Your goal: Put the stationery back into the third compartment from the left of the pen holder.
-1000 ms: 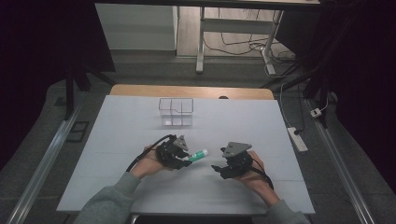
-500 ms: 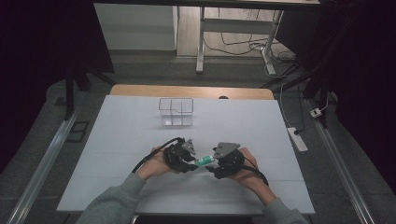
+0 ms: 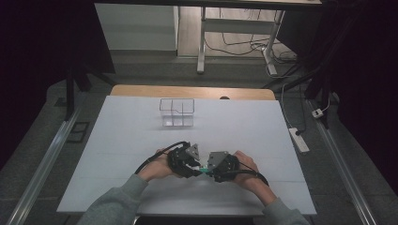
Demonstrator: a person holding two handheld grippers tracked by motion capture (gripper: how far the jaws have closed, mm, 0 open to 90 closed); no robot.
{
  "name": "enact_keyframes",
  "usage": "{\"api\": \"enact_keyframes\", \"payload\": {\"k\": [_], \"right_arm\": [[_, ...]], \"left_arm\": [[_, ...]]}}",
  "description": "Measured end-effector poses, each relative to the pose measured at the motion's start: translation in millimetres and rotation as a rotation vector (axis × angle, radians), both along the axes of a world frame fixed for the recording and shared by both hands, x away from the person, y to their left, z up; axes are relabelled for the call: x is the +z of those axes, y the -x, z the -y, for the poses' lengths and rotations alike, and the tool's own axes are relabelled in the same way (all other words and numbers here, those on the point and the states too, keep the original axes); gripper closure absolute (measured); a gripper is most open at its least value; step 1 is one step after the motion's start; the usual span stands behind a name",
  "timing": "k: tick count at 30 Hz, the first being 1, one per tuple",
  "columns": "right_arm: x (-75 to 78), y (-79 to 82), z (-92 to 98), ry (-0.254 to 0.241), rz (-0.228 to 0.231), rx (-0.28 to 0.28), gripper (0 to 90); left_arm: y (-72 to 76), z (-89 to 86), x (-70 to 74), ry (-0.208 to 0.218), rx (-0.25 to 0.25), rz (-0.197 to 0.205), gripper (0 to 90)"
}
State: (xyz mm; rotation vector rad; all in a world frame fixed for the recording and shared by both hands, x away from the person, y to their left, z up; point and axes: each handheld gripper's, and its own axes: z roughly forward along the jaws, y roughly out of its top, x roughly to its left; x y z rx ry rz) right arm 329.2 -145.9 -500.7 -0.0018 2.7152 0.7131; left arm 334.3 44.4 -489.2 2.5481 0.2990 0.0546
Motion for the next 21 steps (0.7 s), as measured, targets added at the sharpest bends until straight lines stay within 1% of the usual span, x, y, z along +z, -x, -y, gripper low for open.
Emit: {"api": "enact_keyframes", "payload": {"k": [1,2,4,5,6,8,9,10,11,12,13,15,16,17,18,19,21], "right_arm": [[0.2,0.0,0.3,0.001,0.004,0.006,57.1],[-0.6,1.4,-0.2,-0.013,-0.005,-0.006,58.4],[-0.3,1.2,0.1,-0.007,-0.005,0.005,61.6],[-0.5,0.9,0.5,-0.007,0.01,0.018,64.7],[-0.5,0.9,0.5,-0.007,0.01,0.018,64.7],[0.5,1.7,0.8,-0.015,0.016,-0.008,65.1],[0.9,0.3,1.8,-0.012,0.02,-0.003,65.1],[2.1,-0.3,3.0,-0.011,0.022,-0.013,65.1],[1.0,-1.1,4.0,-0.035,0.011,-0.01,65.1],[1.9,-2.0,5.1,-0.036,0.013,-0.014,65.1],[2.2,-2.9,7.4,-0.056,0.016,-0.03,65.1],[2.5,-4.1,8.7,-0.064,0.019,-0.035,65.1],[2.4,-4.0,9.6,-0.079,0.008,-0.053,65.1],[3.1,-4.8,10.9,-0.084,0.007,-0.06,65.1],[3.1,-5.6,11.7,-0.1,0.007,-0.065,65.1],[4.1,-6.1,13.3,-0.1,0.008,-0.072,65.1],[4.4,-6.7,15.2,-0.133,0.002,-0.093,65.1]], "left_arm": [[-0.3,-0.9,0.2,0.01,0.004,0.006,63.5],[-1.0,-2.1,0.7,0.025,0.014,0.006,62.6],[-2.4,-5.0,2.1,0.042,0.041,0.017,59.9],[-3.1,-6.4,2.6,0.047,0.057,0.025,53.6],[-3.9,-8.0,3.1,0.051,0.074,0.032,53.6],[-5.6,-11.9,4.3,0.071,0.101,0.033,47.9],[-6.3,-14.1,5.2,0.086,0.121,0.037,45.8],[-6.5,-14.9,5.7,0.097,0.136,0.04,43.6],[-7.0,-16.2,6.3,0.106,0.151,0.043,41.4],[-7.5,-17.4,6.9,0.117,0.164,0.045,39.5],[-7.8,-18.7,7.4,0.126,0.177,0.048,37.6],[-8.2,-21.4,7.9,0.143,0.206,0.056,36.7],[-8.5,-23.0,8.1,0.151,0.218,0.056,36.2],[-8.6,-24.7,8.1,0.163,0.231,0.055,35.8],[-9.1,-26.2,7.9,0.173,0.242,0.053,35.5],[-9.5,-27.9,7.9,0.177,0.253,0.049,34.7],[-10.0,-30.9,7.6,0.189,0.263,0.047,34.0]]}}
